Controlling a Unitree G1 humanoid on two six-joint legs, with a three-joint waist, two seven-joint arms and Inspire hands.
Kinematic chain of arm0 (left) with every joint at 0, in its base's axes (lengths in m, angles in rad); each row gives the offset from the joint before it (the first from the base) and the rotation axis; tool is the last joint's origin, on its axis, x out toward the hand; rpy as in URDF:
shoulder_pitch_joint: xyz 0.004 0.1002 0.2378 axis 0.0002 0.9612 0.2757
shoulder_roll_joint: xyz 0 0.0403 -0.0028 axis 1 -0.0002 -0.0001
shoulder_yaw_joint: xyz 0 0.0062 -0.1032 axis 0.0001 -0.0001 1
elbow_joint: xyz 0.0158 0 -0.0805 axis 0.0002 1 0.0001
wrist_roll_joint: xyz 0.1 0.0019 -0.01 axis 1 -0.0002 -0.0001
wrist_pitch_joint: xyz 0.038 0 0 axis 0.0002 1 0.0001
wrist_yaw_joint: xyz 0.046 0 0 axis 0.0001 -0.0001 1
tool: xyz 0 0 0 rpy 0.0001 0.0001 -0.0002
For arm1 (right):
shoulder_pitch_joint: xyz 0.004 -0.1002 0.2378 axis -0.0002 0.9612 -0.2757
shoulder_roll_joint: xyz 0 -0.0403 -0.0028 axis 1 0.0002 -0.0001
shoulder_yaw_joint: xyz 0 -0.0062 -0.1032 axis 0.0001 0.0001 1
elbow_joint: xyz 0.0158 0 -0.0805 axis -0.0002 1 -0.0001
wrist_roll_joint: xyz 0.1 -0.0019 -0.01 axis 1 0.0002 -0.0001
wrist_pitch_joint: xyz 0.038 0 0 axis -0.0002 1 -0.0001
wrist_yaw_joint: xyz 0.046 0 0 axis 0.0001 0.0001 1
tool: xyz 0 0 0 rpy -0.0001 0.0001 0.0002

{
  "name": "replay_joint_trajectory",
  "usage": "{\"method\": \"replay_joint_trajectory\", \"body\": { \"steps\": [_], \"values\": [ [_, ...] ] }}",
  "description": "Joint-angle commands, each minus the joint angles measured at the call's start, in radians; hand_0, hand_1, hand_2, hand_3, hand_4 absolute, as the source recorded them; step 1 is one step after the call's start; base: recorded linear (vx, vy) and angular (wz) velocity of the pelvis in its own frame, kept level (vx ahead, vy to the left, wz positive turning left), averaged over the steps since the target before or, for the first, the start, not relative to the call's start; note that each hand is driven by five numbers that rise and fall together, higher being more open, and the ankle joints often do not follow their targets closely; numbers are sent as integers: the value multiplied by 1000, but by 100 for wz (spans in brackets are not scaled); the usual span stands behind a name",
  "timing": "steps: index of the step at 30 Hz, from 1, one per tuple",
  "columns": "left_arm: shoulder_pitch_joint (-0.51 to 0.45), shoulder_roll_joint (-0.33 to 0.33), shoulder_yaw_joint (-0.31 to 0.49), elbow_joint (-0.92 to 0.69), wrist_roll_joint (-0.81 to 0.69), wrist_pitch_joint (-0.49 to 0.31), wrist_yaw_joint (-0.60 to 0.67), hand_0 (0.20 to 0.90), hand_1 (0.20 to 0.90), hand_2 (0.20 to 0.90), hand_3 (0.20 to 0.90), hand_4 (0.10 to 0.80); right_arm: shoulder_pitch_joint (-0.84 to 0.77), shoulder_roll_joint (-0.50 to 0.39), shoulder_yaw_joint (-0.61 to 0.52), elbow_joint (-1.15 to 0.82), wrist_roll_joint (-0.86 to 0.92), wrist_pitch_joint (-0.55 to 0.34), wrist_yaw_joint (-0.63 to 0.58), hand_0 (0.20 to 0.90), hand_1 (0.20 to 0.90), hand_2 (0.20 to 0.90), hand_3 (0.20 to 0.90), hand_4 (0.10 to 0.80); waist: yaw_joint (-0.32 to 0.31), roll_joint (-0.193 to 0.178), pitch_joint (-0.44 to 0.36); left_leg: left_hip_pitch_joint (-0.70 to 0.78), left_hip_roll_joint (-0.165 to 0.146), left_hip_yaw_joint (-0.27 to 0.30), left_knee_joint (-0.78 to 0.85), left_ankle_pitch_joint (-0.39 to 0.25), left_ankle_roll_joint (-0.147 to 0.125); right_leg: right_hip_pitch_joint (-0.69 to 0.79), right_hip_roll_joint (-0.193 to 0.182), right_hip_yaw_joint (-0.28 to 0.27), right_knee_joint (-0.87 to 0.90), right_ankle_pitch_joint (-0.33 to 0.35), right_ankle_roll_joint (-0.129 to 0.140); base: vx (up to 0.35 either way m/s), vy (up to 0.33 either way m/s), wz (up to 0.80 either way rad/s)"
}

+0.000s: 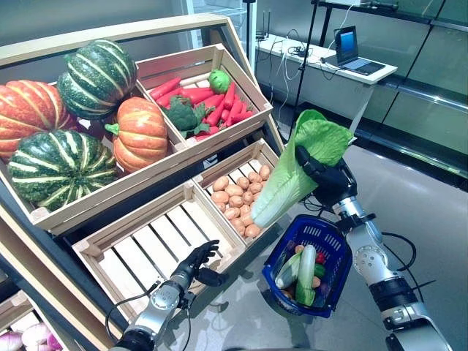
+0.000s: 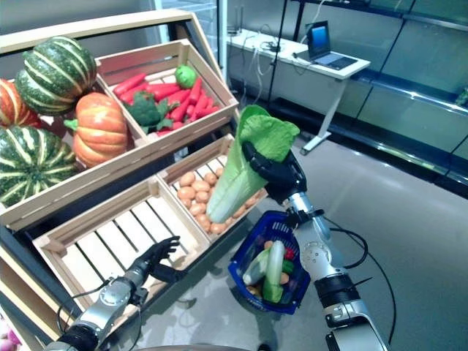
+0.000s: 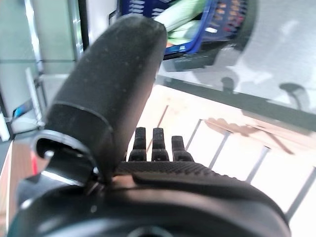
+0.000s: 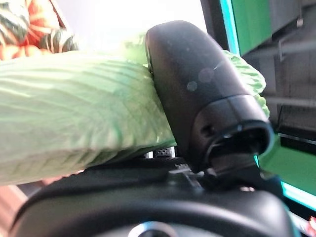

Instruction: Put vegetables into the basket

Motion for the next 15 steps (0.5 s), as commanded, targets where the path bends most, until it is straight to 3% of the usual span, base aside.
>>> {"method": "replay_joint_trajectory", "body": {
  "steps": [1,10,15],
  "values": [
    [-106,22,56,-6,-8,-130,53,900,900,900,900,800,-67,7,-147,-32,69,-139,33,300,300,300,300,400,-5,-11,-26,-59,28,-13,2,-17,-2,23,-64,-2,6,-27,35,0,0,0],
    [-84,112,89,-188,75,-212,140,900,900,900,900,800,23,-66,-224,169,14,-215,-104,300,300,300,300,400,12,-10,-4,-58,31,-17,2,-15,-4,27,-69,-17,12,-27,35,4,-8,0],
    [-56,139,97,-266,32,-199,142,900,900,900,900,800,29,-91,-236,307,-111,-262,-243,300,300,300,300,400,39,-9,21,-63,37,-26,19,-11,-4,29,-79,-32,51,-46,32,38,-66,1]
  ]
}}
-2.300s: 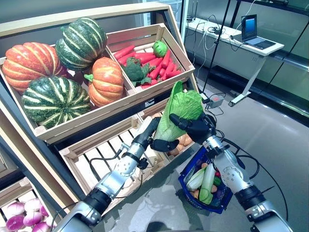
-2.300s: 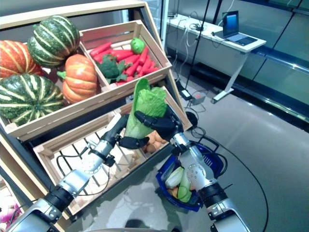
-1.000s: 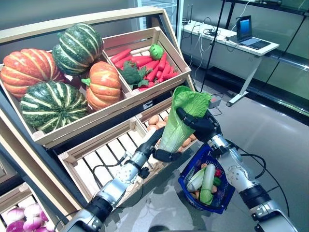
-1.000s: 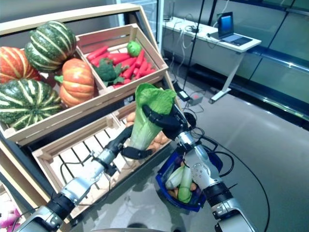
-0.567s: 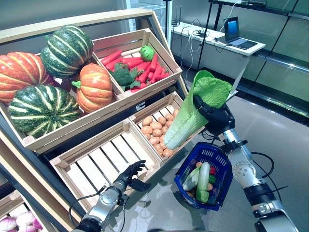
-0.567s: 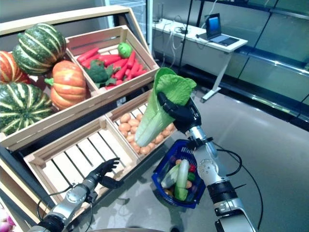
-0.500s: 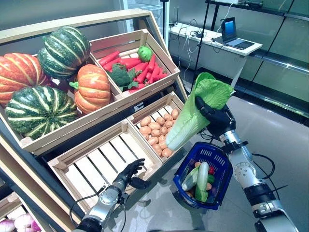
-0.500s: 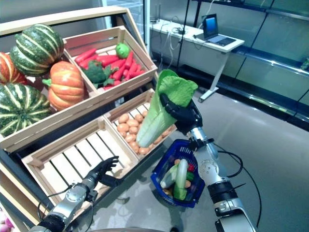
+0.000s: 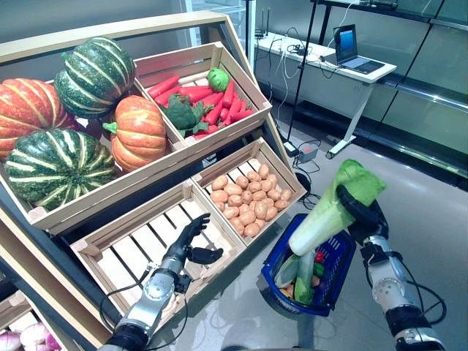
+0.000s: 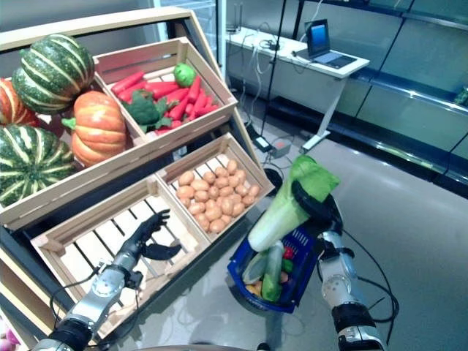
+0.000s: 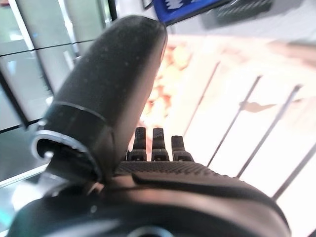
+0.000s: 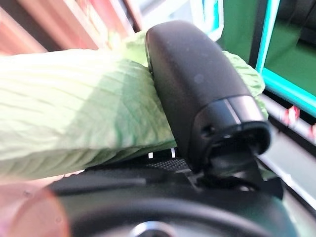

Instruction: Put vegetables into the basket

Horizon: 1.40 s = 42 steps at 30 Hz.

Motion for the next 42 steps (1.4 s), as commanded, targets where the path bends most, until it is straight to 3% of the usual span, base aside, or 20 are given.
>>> {"method": "replay_joint_trajectory", "body": {
  "steps": [1,6,7,11,13,15,21,22,30,31,42],
  "values": [
    [-69,78,21,-79,-38,-104,31,900,900,900,900,800,-119,-84,-79,-17,-92,-167,-78,300,300,300,300,400,25,-4,10,-69,35,-29,33,-11,-5,22,-84,-29,71,-53,31,-43,-72,2],
    [-126,90,-13,-115,-156,-107,4,900,900,900,900,800,-267,-148,-54,89,-154,-191,-217,300,300,300,300,400,57,-4,121,-251,57,-107,272,-60,-27,-87,-119,-30,234,-101,22,-210,-109,7],
    [-159,102,-36,-141,-162,-119,27,900,900,900,900,800,-325,-172,-39,105,-154,-205,-256,300,300,300,300,400,61,-1,180,-335,68,-139,370,-87,-33,-146,-139,-22,302,-117,20,-337,-107,23],
    [-226,119,-70,-181,-211,-149,67,900,900,900,900,800,-429,-225,-28,144,-180,-210,-311,300,300,300,300,400,61,20,266,-519,75,-196,562,-154,-28,-301,-188,11,476,-165,11,-307,-5,12],
    [-253,121,-78,-192,-216,-154,81,900,900,900,900,800,-462,-243,-27,157,-193,-207,-332,300,300,300,300,400,59,28,283,-575,74,-204,616,-178,-19,-361,-204,20,541,-182,4,-219,63,17],
    [-300,114,-108,-211,-227,-164,117,900,900,900,900,800,-531,-283,-27,213,-159,-222,-341,300,300,300,300,400,59,46,316,-690,60,-229,775,-257,-13,-489,-251,46,709,-226,-4,-207,111,24],
    [-333,128,-129,-247,-254,-163,163,900,900,900,900,800,-596,-324,-73,272,-135,-222,-348,300,300,300,300,400,63,63,346,-818,36,-261,987,-378,3,-655,-309,88,926,-290,-9,-71,57,10],
    [-342,131,-136,-248,-260,-171,172,900,900,900,900,800,-620,-337,-76,293,-156,-212,-355,300,300,300,300,400,65,69,353,-852,30,-275,1062,-436,3,-704,-322,110,1002,-333,-4,-38,40,12],
    [-385,157,-167,-265,-250,-224,221,900,900,900,900,800,-761,-401,-12,383,-207,-138,-356,300,300,300,300,400,62,99,381,-1029,9,-316,1310,-544,18,-934,-339,171,1222,-409,-15,-88,-5,6],
    [-389,162,-169,-271,-244,-238,239,900,900,900,900,800,-783,-402,-2,387,-169,-113,-332,900,900,900,900,800,59,104,380,-1056,10,-315,1342,-555,21,-965,-337,174,1250,-421,-17,-102,-13,10],
    [-416,173,-105,-321,-249,-281,246,900,900,900,900,800,-803,-390,-9,394,-138,-111,-272,900,900,900,900,800,60,102,342,-1118,14,-319,1417,-588,25,-1042,-333,179,1335,-458,-25,-16,3,1]
  ]
}}
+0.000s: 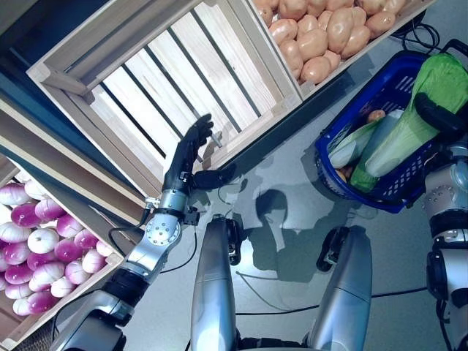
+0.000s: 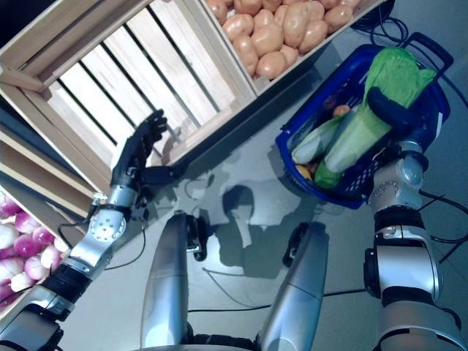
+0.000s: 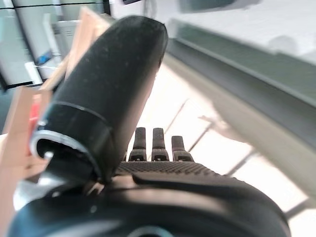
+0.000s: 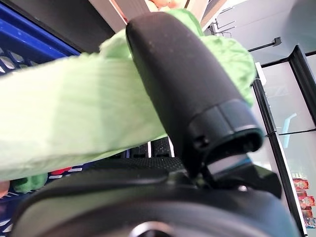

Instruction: Put vegetables into the basket

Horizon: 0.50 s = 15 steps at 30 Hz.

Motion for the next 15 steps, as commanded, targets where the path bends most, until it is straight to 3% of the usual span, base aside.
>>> {"method": "replay_joint_trajectory", "body": {
  "steps": [1,7,13,14,15],
  "values": [
    [-71,28,45,-76,7,-124,9,900,900,900,900,800,-88,-84,5,-7,28,-81,60,900,900,900,900,800,11,-1,-114,54,48,-85,-10,-128,-70,57,-34,31,-36,-25,-23,0,0,0],
    [-53,33,46,-83,-11,-113,-37,900,900,900,900,800,-59,-94,13,-13,14,-69,114,900,900,900,900,800,18,-24,-138,115,59,-83,-73,-107,-72,115,-25,4,-90,-12,-25,68,25,-3],
    [-37,28,39,-82,-13,-136,-57,900,900,900,900,800,-2,-107,6,-19,-5,-36,109,900,900,900,900,800,24,-51,-170,237,75,-63,-273,-22,-76,246,-5,-27,-250,53,-17,47,29,-6],
    [-39,29,37,-79,-16,-136,-59,900,900,900,900,800,7,-112,3,-10,1,-34,106,900,900,900,900,800,25,-59,-173,261,78,-50,-329,27,-70,276,-3,-44,-301,94,-26,74,9,-11],
    [-37,31,37,-78,-16,-130,-63,900,900,900,900,800,19,-115,-2,-5,8,-29,111,900,900,900,900,800,26,-64,-186,304,83,-45,-374,27,-77,321,4,-51,-335,89,-14,5,10,-9]
  ]
}}
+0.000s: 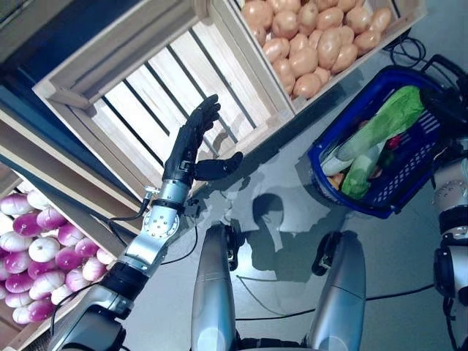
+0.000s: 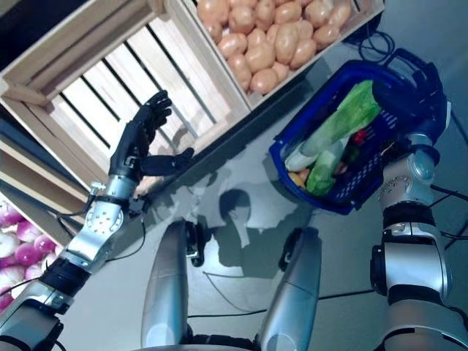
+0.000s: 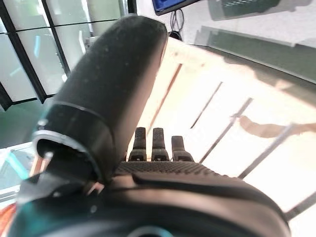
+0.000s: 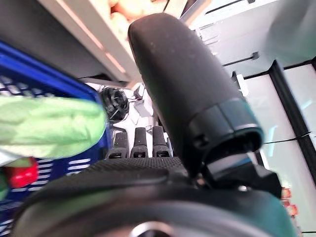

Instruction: Put vegetables into the basket

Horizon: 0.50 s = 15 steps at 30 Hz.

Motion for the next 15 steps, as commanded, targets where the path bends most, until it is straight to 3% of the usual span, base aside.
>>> {"method": "replay_joint_trajectory", "body": {
  "steps": [1,7,13,15],
  "values": [
    [-19,23,37,-59,-11,-125,-5,900,900,900,900,800,45,-64,-4,-3,15,-57,36,900,900,900,900,800,23,-55,-184,152,53,-50,-269,54,-49,169,-27,-5,-219,97,-27,79,-2,-2],
    [-6,21,34,-35,3,-90,-31,900,900,900,900,800,109,-43,-34,-12,54,-44,94,900,900,900,900,800,26,-82,-232,339,59,-15,-536,178,-60,383,8,-74,-493,204,-12,89,-23,-1],
    [86,-39,40,29,42,-3,-99,900,900,900,900,800,258,118,3,-160,43,-13,121,900,900,900,900,800,15,-112,-326,571,33,48,-859,323,-62,620,90,-113,-820,305,12,243,-7,-9],
    [157,-66,42,53,85,5,-121,900,900,900,900,800,397,218,19,-251,36,-19,127,900,900,900,900,800,10,-112,-389,686,7,90,-1034,384,-59,743,131,-123,-986,343,26,294,40,-25]
  ]
}}
